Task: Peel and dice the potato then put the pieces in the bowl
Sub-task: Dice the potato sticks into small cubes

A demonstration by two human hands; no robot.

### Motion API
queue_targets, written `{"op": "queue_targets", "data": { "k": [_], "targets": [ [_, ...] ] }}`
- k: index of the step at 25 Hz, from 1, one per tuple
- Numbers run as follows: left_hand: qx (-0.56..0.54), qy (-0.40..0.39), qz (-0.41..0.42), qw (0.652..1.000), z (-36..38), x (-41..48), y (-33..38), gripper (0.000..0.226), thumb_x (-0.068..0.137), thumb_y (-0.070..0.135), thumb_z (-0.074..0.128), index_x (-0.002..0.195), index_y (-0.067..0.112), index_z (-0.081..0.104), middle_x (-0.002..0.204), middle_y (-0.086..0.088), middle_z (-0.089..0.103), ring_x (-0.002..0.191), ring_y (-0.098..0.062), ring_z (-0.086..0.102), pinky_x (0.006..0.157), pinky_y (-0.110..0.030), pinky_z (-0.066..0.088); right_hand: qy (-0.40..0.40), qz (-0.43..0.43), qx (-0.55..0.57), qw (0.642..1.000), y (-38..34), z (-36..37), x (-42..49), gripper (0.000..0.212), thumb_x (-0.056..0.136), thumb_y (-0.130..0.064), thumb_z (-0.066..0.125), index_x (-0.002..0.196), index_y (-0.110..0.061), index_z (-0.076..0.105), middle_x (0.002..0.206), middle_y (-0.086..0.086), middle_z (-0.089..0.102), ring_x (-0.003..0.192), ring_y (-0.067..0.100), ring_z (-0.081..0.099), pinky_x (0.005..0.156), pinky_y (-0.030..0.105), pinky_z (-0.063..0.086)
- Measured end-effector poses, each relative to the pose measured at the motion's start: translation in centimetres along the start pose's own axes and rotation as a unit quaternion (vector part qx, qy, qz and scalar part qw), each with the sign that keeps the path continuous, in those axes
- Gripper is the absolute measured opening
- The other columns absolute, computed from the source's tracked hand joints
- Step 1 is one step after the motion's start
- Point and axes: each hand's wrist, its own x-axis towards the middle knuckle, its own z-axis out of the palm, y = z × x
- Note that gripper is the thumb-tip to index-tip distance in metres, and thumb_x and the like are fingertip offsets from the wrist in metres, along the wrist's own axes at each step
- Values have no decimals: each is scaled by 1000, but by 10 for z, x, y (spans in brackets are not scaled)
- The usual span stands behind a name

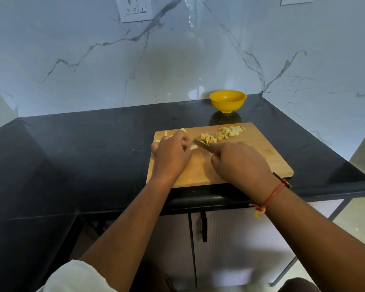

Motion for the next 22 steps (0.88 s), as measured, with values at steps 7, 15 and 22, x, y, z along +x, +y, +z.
{"op": "queue_targets", "data": {
  "k": [7,15,22],
  "targets": [
    [-9,9,2,1000,0,0,-1,14,92,26,66,93,35,55,81,15,67,97,-10,60,102,-50,35,-42,13,-24,999,-12,12,12,44,103,-28,41,144,-42,48,89,-3,48,83,16,54,70,32,50],
    [-13,14,-4,1000,1,1,0,14,90,26,65,89,35,55,78,15,66,93,-9,59,100,-48,36,-64,-37,-89,993,-16,5,0,49,105,-21,43,151,-33,37,110,3,58,104,21,57,77,33,46],
    [-9,11,-3,1000,1,1,1,14,90,25,68,92,33,56,83,14,68,96,-10,59,100,-46,36,-78,-36,-130,988,-4,-4,-15,62,103,-18,46,156,-40,22,84,-3,44,77,17,50,66,33,44]
  ]
}}
